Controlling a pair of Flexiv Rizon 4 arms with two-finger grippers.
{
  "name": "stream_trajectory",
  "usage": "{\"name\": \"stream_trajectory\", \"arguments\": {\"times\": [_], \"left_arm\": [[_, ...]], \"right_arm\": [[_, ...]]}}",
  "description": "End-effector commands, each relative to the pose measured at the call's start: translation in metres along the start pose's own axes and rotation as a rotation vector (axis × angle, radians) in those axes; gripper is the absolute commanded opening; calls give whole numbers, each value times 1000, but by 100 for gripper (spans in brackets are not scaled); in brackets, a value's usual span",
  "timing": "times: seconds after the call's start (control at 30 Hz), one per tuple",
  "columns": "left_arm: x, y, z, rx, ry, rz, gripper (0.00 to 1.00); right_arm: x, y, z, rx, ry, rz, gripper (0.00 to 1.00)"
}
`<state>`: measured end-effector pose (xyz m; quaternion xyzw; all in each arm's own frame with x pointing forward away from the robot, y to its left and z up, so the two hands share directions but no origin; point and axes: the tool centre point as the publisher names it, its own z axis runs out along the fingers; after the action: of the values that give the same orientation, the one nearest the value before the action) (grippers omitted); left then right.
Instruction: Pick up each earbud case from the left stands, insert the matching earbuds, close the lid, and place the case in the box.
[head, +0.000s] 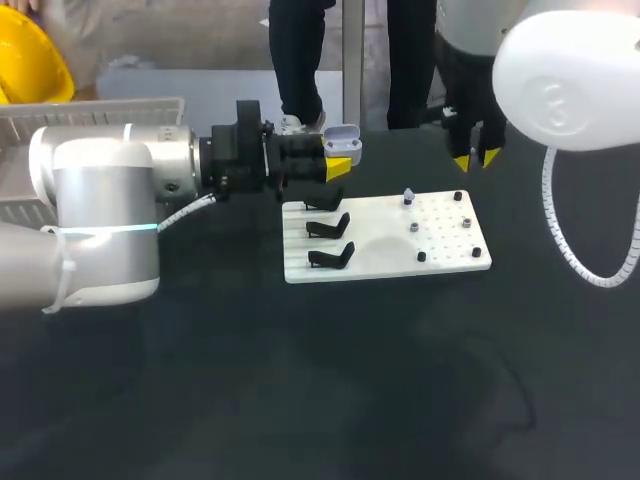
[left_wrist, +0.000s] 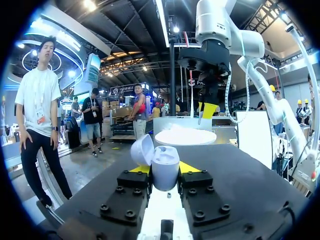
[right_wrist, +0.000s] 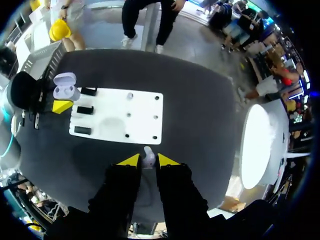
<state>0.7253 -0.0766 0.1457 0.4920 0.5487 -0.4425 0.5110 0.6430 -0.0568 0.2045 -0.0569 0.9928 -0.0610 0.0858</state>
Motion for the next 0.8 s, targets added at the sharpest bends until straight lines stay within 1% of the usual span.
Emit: {"name": "stream_trajectory", "arguments": {"times": [0.03,0.1,0.13,0.17,0.2,0.23,0.3,0.33,0.43,0.47,0.5,0.53,0.67,0.77,0.8], "left_arm": [[1,-1,0,-7,-4,4,0],[1,-1,0,-7,-4,4,0],[1,-1,0,-7,-4,4,0],[1,-1,0,-7,-4,4,0],[1,-1,0,-7,-4,4,0],[1,-1,0,-7,-4,4,0],[1,-1,0,-7,-4,4,0],[1,-1,0,-7,-4,4,0],[1,-1,0,-7,-4,4,0],[1,-1,0,-7,-4,4,0],[1,-1,0,-7,-4,4,0],[1,-1,0,-7,-4,4,0],[1,-1,0,-7,-4,4,0],[1,-1,0,-7,-4,4,0],[1,-1,0,-7,-4,4,0]], "right_arm": [[-6,9,-8,50,67,453,0],[-6,15,-11,49,73,525,0],[-6,18,-14,41,72,529,0],[-6,20,-15,70,79,601,0],[-6,23,-17,58,76,596,0],[-6,26,-18,55,85,648,0],[-8,33,-21,53,96,664,0],[-8,36,-22,68,97,687,0],[-12,41,-21,67,120,714,0],[-11,42,-21,89,132,761,0],[-12,44,-21,88,134,748,0],[-12,46,-21,101,143,778,0],[-16,52,-22,111,141,770,0],[-23,57,-22,90,135,736,0],[-25,59,-23,94,134,748,0]]}}
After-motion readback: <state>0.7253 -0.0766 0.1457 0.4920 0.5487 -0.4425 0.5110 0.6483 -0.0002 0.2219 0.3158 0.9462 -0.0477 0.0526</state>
